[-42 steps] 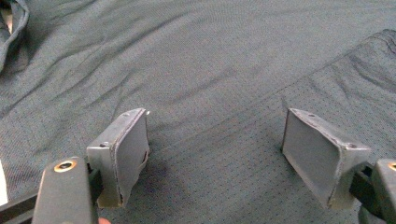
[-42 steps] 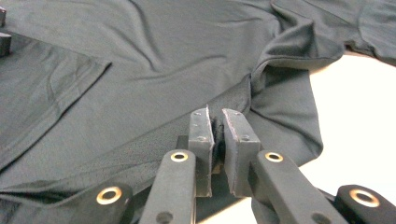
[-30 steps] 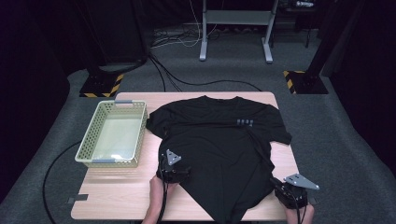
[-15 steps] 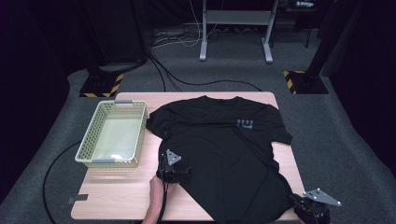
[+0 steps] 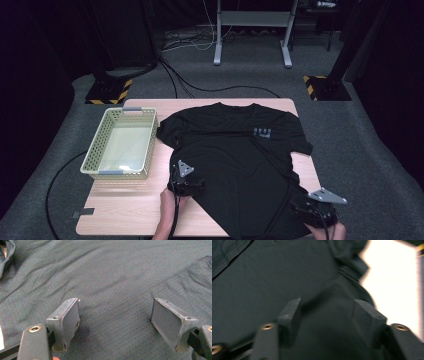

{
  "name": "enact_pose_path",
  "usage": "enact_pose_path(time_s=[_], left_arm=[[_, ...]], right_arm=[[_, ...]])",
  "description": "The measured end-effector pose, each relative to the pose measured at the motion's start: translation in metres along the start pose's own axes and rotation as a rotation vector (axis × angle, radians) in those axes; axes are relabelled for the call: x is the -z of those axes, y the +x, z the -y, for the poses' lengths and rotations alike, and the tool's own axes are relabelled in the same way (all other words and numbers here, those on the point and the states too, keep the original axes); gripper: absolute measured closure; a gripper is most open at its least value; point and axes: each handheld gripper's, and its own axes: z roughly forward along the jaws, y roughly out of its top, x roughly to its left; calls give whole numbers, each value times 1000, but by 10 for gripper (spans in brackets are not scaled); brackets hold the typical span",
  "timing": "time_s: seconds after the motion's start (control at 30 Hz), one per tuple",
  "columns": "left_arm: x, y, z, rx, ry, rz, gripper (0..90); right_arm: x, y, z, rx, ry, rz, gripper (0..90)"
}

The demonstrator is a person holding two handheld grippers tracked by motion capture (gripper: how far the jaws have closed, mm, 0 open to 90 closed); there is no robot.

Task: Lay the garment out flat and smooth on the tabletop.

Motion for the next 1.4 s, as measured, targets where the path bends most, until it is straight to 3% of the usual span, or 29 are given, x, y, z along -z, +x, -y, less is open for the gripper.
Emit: enact_pose_path(time_s=[0.1,0.13,0.2,0.33,0.53,0.57,0.67,0.73,0.83,1.03,1.13,1.3,1.4], left_arm=[[0,0,0,-1,0,0,224],[0,0,0,-1,-1,0,224],[0,0,0,0,0,0,224],[0,0,0,0,0,0,225],[0,0,0,0,0,0,224],[0,0,0,2,-1,1,224],[0,0,0,2,-1,1,224],[0,0,0,2,-1,1,224],[0,0,0,2,-1,1,225],[0,0,0,0,0,0,224],[0,0,0,0,1,-1,224],[0,1,0,7,0,0,221],[5,1,-1,44,-30,-12,196]], right_arm=[[-27,-1,-4,-8,43,-18,260],[-30,-2,-1,-25,25,-13,243],[-26,-5,4,-54,9,-12,241],[-12,-8,19,-66,1,35,235],[0,-7,26,-80,28,75,167],[2,-6,17,-78,-23,57,155],[-6,-2,-5,-42,-70,27,142],[-22,-1,-24,-18,-113,-8,138],[-55,-9,-46,14,-109,9,120],[-80,-29,-40,-34,-58,25,110],[-77,-32,-37,-47,-68,32,112],[-77,-34,-36,-53,-37,42,100],[-76,-34,-36,-55,-47,51,113]])
